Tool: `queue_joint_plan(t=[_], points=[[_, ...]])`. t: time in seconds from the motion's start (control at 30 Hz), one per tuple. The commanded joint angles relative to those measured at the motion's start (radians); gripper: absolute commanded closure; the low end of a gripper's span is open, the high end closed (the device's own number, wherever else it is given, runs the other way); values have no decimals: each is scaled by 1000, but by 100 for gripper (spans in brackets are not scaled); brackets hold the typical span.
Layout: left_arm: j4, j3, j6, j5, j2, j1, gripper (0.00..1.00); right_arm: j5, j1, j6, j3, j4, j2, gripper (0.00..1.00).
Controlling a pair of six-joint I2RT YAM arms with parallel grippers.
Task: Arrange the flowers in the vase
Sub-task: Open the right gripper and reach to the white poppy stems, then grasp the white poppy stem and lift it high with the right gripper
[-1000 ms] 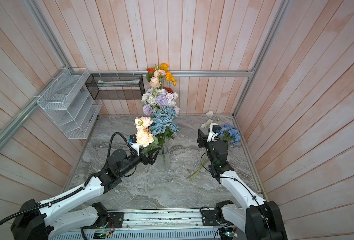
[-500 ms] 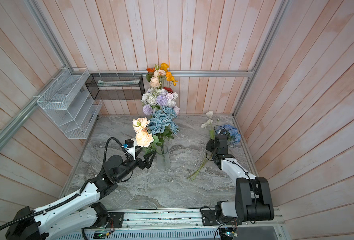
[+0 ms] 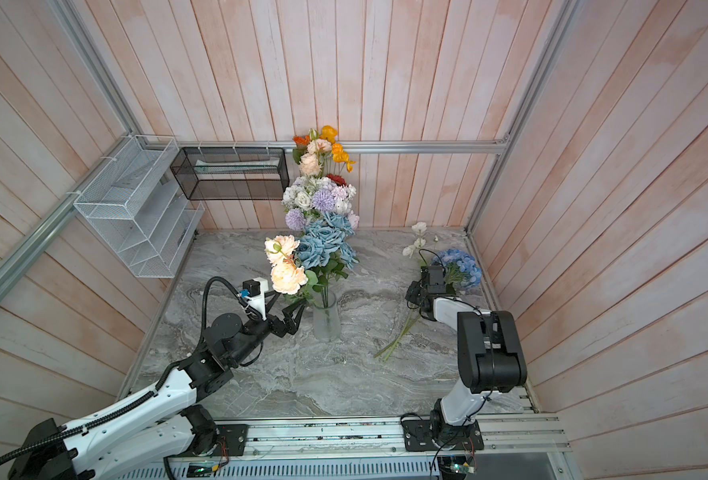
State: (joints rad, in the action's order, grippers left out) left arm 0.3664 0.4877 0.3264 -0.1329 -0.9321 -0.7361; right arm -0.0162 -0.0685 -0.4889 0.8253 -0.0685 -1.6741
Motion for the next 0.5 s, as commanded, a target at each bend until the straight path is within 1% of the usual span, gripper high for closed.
queue_joint_plan(t=[0.0,0.07,0.13,0.2,0.27,0.3,0.47], points=[[12,2,9,-31,-7,-3,0,19,5,-28,11,24,-28,64],[12,3,9,-36,-9,-3,0,38,5,-33,5,11,-43,68],[12,5,7,-40,-12,-3,0,51,5,-41,3,6,-59,70],[13,8,5,-44,-16,-2,0,60,5,-49,4,-1,-76,76],[11,9,3,-46,-16,-2,0,72,5,-49,12,3,-92,79],[11,11,2,-48,-16,-2,0,74,6,-50,14,0,-97,82],[5,11,2,-58,-13,-1,0,75,5,-48,13,-5,-92,94]])
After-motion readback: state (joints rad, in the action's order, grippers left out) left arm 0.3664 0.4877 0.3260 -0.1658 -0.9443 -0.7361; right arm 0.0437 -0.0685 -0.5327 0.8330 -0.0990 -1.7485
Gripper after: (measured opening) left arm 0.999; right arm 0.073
